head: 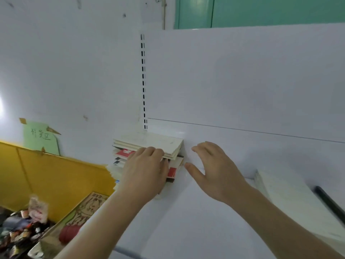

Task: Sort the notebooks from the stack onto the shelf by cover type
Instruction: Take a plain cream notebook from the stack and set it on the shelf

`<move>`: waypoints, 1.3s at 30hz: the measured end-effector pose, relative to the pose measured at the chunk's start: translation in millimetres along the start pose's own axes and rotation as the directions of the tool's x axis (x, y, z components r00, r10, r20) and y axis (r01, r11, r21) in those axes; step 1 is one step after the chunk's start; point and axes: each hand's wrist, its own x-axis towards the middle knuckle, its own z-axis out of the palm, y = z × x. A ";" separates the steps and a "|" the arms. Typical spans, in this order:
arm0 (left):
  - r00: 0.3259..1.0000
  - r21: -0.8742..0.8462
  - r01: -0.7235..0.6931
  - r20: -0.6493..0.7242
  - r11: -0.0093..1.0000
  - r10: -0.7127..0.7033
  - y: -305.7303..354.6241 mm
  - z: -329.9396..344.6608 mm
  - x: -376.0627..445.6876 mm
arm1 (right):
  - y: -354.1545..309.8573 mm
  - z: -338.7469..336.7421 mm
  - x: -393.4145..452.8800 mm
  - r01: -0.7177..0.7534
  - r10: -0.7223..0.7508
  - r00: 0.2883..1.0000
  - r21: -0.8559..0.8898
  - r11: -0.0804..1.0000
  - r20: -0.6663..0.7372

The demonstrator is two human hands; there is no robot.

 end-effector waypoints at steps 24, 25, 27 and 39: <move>0.845 -0.887 0.430 0.329 0.170 -0.421 -53.5 -7.4 49.5 | -88.1 63.9 63.6 0.224 -0.225 0.958 -0.026 0.974 -0.177; 0.836 -0.894 0.423 0.323 0.146 -0.444 -55.9 -8.6 50.4 | -84.2 61.8 63.3 0.196 -0.188 0.971 0.046 0.979 -0.146; 0.817 -0.901 0.414 0.307 0.126 -0.488 -66.0 -10.7 52.5 | -71.5 57.6 64.3 0.104 -0.089 0.990 0.131 0.986 -0.113; 0.796 -0.859 0.458 0.280 0.230 -0.537 -113.7 -18.9 38.9 | -25.5 69.7 97.1 0.075 -0.018 0.946 -0.164 0.984 0.325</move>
